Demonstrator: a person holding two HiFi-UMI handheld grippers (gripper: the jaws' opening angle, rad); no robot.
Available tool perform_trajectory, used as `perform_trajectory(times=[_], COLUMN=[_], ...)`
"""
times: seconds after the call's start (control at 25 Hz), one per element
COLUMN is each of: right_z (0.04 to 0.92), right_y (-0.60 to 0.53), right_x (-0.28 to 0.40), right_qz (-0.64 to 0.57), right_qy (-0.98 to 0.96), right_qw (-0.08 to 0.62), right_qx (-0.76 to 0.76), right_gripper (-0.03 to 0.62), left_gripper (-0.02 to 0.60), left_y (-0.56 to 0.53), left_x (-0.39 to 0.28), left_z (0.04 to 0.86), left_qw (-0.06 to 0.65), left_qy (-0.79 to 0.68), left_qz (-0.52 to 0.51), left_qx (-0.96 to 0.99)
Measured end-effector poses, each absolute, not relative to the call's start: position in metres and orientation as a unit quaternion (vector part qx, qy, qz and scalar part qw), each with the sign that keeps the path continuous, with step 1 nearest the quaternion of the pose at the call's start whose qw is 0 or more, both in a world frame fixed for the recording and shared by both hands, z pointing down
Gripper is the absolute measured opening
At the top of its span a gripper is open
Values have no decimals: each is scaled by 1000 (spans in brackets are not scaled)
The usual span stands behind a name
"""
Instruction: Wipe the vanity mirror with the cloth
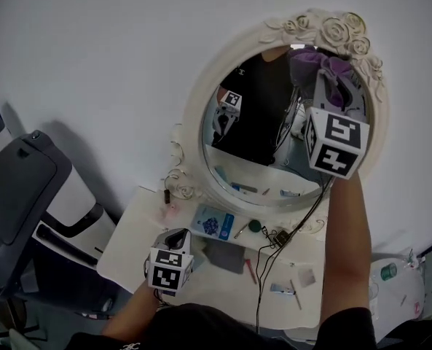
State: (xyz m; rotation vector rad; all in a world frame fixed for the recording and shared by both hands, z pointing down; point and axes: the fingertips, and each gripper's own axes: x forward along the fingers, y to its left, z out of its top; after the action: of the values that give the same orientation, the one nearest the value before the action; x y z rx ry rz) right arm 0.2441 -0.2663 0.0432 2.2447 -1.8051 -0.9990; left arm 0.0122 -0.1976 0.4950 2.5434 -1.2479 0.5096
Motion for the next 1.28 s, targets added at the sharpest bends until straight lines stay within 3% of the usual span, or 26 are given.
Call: perform_trajectory(times=[0.48,1.08,1.28], right_z=[29,108,147], right_y=[-298,-294,-294], right_x=[247,256,255], right_qz=[-344,-316,-302], right_qy=[-560,-590,-598], right_qw=[103,29,38], right_qx=[747,742,741], right_gripper=[51,52,52], left_gripper=[6,6,6], left_y=[-213,-219,-220], left_x=[7,49,54], left_z=[513,529,528], left_qw=[150,157,154], left_qy=[-431,-385,-382], left_qz=[194,216,215], left_qx=[868,883,886])
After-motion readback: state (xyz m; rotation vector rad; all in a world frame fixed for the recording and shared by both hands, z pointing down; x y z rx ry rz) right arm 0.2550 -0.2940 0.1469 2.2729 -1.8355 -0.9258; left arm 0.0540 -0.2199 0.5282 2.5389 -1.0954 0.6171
